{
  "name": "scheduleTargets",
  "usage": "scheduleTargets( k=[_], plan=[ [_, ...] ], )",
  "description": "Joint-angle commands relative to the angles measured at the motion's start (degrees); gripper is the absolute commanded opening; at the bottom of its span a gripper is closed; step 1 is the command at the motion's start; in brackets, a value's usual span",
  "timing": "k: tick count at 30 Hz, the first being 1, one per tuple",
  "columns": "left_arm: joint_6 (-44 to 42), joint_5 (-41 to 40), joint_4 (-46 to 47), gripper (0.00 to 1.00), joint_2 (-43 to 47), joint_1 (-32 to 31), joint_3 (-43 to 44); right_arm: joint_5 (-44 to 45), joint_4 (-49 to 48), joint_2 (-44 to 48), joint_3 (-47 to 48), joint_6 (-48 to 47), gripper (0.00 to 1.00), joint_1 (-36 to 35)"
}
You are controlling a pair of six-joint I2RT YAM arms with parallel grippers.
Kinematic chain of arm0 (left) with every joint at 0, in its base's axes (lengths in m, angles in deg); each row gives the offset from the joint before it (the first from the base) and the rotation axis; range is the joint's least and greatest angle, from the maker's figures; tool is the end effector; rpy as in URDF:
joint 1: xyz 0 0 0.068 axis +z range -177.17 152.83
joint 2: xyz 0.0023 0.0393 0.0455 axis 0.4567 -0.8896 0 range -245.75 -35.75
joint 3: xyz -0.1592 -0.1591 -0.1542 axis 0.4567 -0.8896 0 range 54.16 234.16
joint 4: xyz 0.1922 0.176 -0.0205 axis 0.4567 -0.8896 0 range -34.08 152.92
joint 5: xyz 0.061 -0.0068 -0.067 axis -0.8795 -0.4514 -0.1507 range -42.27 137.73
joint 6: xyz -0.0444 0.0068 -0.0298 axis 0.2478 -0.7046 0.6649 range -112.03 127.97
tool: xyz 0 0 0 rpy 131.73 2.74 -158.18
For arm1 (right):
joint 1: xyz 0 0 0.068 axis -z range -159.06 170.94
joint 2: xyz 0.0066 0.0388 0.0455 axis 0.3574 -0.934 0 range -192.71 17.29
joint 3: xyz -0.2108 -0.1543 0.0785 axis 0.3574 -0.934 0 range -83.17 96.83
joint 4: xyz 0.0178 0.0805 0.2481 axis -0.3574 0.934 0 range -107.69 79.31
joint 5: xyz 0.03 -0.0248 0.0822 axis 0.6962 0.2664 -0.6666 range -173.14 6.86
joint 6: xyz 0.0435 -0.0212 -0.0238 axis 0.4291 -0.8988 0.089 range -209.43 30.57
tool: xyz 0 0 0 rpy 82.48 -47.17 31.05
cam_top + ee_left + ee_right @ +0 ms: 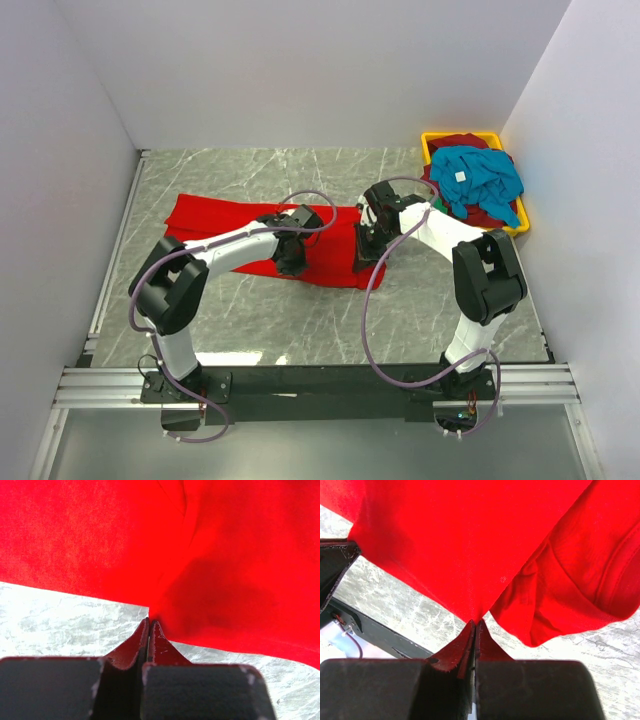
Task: Fold and stack the t-shirts
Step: Fold the tshirt
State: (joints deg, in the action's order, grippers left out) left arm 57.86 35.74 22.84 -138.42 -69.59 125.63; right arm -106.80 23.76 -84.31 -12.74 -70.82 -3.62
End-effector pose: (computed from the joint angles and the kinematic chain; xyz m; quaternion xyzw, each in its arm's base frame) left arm 0.2659 -0.2330 0.1924 -0.0809 0.9781 -0.0452 0.1863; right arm 0.3084 0.1567 0.1948 -0.0812 0.9646 0.2428 0.0630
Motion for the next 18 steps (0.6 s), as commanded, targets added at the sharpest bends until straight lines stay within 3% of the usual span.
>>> scheduleTargets(
  k=[1, 5, 6, 7, 8, 9, 10, 13, 18],
  plan=[
    [0.5, -0.8, 0.0, 0.0, 2.6, 0.2, -0.2, -0.2, 1.1, 1.7, 1.3, 0.4, 0.0, -0.6],
    [0.2, -0.5, 0.0, 0.05, 2.0, 0.2, 0.1, 0.5, 1.2, 0.8, 0.8, 0.4, 0.02, -0.5],
    [0.3, -0.8, -0.3, 0.14, 2.0, 0.2, 0.3, 0.9, 1.2, 0.8, 0.8, 0.4, 0.13, -0.5],
    [0.6, -0.9, -0.7, 0.36, 2.2, 0.2, 0.5, 1.5, 1.3, 0.9, 0.9, 0.3, 0.21, -0.4],
    [0.6, -1.4, -1.1, 0.46, 2.4, 0.2, 0.7, 2.1, 1.6, 1.4, 1.1, 0.2, 0.28, -0.5],
    [0.7, -1.5, -1.3, 0.55, 2.7, 0.2, 1.4, 2.6, 1.8, 1.8, 1.2, 0.2, 0.45, -0.5],
    [0.6, -1.8, -2.1, 0.67, 3.2, 0.2, 2.0, 4.0, 2.3, 2.2, 1.7, 0.0, 0.49, -0.5],
    [0.1, -2.9, -4.0, 0.76, 4.1, 0.2, 5.6, 7.0, 3.7, 4.0, 3.1, -0.3, 0.56, -0.5],
    [-2.2, -5.3, -7.6, 0.83, 4.8, 2.4, 13.3, 8.0, 2.8, 7.7, 5.0, -1.0, 0.57, -0.5]
  ],
)
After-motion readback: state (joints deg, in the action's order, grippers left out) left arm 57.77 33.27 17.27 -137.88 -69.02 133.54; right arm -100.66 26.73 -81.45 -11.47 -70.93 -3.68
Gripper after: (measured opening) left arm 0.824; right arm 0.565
